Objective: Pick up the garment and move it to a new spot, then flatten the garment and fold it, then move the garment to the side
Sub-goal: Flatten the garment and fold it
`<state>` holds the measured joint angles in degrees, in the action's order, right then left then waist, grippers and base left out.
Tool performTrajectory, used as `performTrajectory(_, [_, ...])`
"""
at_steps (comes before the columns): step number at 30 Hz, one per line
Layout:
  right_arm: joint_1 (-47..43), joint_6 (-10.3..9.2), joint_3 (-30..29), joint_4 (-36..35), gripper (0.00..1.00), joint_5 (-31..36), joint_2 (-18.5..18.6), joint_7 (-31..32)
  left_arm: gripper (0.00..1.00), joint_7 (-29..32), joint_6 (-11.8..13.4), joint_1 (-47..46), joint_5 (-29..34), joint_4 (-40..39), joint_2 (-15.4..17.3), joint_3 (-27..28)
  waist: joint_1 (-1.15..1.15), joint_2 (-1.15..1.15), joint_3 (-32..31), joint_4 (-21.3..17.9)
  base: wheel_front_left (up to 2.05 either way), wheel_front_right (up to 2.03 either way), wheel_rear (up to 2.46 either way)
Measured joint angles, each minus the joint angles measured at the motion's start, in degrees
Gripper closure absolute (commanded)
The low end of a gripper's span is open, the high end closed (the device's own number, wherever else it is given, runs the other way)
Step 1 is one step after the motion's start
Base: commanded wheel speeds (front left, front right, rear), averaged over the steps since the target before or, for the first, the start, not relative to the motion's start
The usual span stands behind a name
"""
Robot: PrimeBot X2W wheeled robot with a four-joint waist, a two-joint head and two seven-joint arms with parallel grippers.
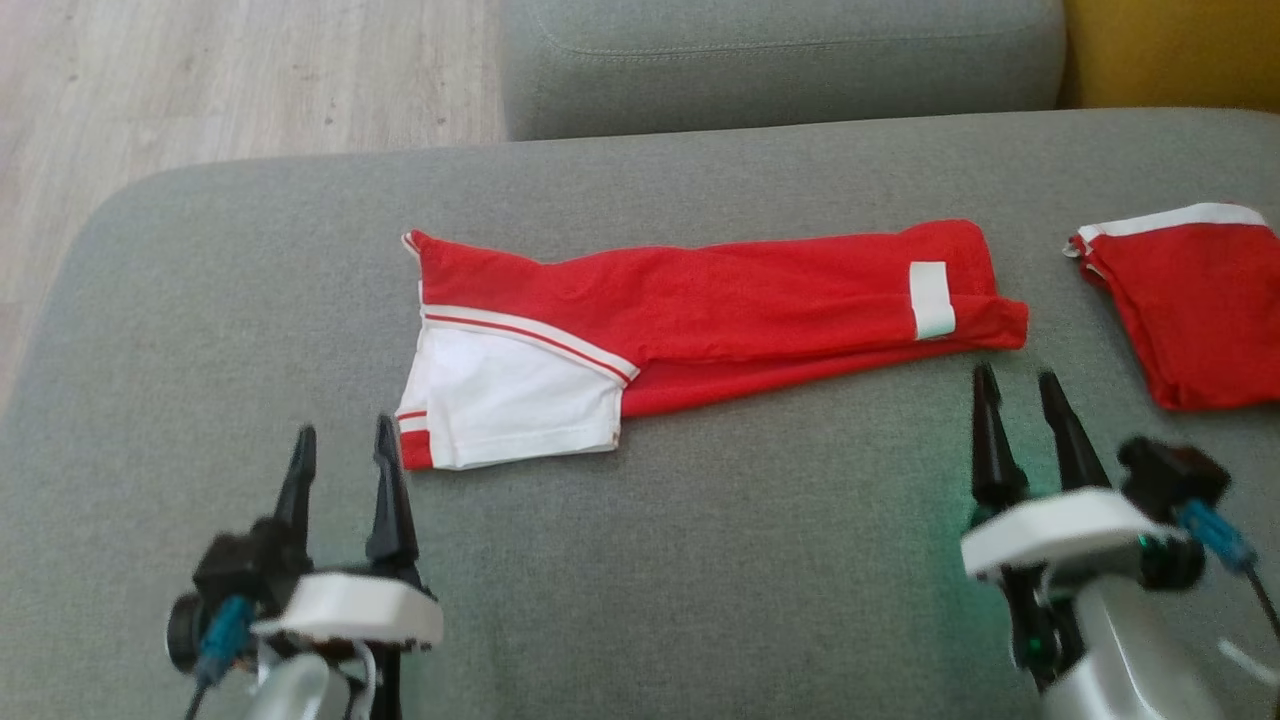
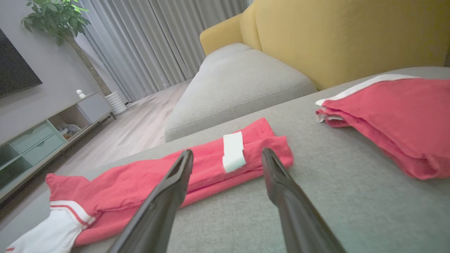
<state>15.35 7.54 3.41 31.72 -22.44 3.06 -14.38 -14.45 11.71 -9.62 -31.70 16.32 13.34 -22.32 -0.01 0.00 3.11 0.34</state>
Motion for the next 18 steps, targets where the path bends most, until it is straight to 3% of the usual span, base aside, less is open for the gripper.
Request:
performTrajectory(4, [-4.8, 0.00, -1.1, -2.9, 0.00, 1.2, -0.1, 0.0, 0.00, 0.0, -2.4, 3.4, 3.6, -0.1, -3.4, 4.1, 0.00, 0.00, 0.3, -0.2, 0.00, 0.00, 0.00])
performTrajectory(10, [-3.0, 0.00, -1.6, -4.8, 0.00, 3.1, -0.3, 0.0, 0.00, 0.0, -6.8, 2.0, 8.9, 0.3, -6.2, 8.0, 0.01, 0.00, 2.6, 0.4, 0.00, 0.00, 0.00])
performTrajectory(18, [9.1, 0.00, -11.5, 5.4, 0.00, 11.2, -0.3, 1.1, 0.00, 0.0, -10.1, -2.7, 12.2, 1.8, -8.9, 9.8, 0.02, 0.00, 7.4, 2.0, 0.00, 0.00, 0.00])
